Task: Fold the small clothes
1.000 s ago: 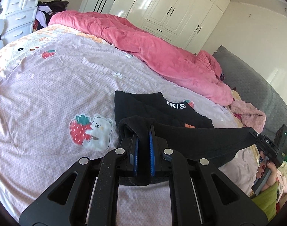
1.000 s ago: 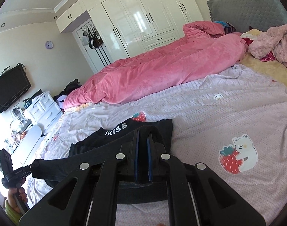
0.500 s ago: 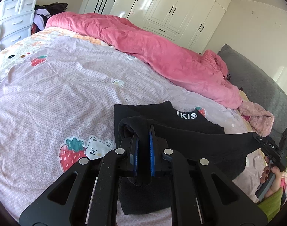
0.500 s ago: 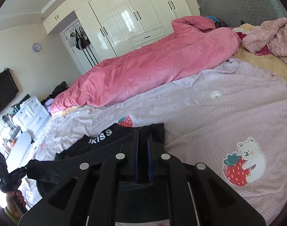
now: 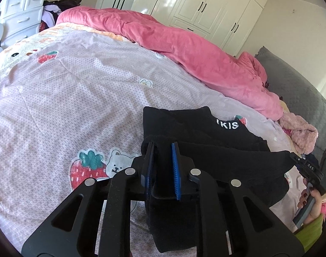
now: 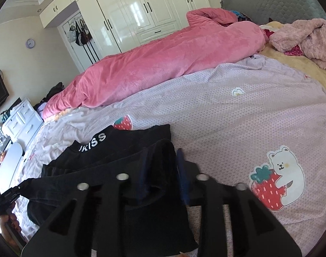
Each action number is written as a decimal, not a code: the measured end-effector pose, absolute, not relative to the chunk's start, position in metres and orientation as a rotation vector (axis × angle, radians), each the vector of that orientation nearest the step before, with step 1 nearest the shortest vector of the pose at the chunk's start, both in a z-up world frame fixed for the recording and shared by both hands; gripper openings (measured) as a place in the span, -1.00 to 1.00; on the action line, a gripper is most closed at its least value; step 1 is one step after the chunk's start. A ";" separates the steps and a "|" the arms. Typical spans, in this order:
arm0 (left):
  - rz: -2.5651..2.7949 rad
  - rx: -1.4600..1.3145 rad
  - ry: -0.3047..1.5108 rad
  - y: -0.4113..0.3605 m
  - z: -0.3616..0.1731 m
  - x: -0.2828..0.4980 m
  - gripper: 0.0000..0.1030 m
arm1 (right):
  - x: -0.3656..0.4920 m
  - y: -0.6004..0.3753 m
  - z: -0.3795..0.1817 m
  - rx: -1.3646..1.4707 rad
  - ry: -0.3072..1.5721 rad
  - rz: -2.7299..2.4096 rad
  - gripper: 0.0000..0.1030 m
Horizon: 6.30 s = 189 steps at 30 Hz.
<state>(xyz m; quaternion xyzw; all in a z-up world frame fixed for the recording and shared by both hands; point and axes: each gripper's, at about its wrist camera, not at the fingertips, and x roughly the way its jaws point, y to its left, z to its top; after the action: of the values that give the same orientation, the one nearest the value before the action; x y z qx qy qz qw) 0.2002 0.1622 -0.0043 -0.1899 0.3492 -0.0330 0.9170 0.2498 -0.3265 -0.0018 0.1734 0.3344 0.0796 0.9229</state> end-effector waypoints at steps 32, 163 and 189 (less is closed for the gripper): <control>-0.272 -0.104 0.719 0.063 0.013 0.166 -0.18 | 0.199 -0.226 0.033 0.057 0.669 0.503 -0.16; 0.029 -0.051 0.835 0.122 -0.026 0.236 0.00 | 0.263 -0.234 -0.043 0.036 0.868 0.265 0.22; 0.047 -0.215 0.837 0.174 -0.011 0.237 0.45 | 0.151 -0.025 -0.011 -0.289 0.765 0.645 0.72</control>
<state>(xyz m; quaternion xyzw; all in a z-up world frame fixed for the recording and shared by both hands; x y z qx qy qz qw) 0.2366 0.1741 -0.0112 -0.1043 0.4055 0.0226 0.9078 0.1505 -0.0250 -0.0110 -0.1379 0.3652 0.3079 0.8676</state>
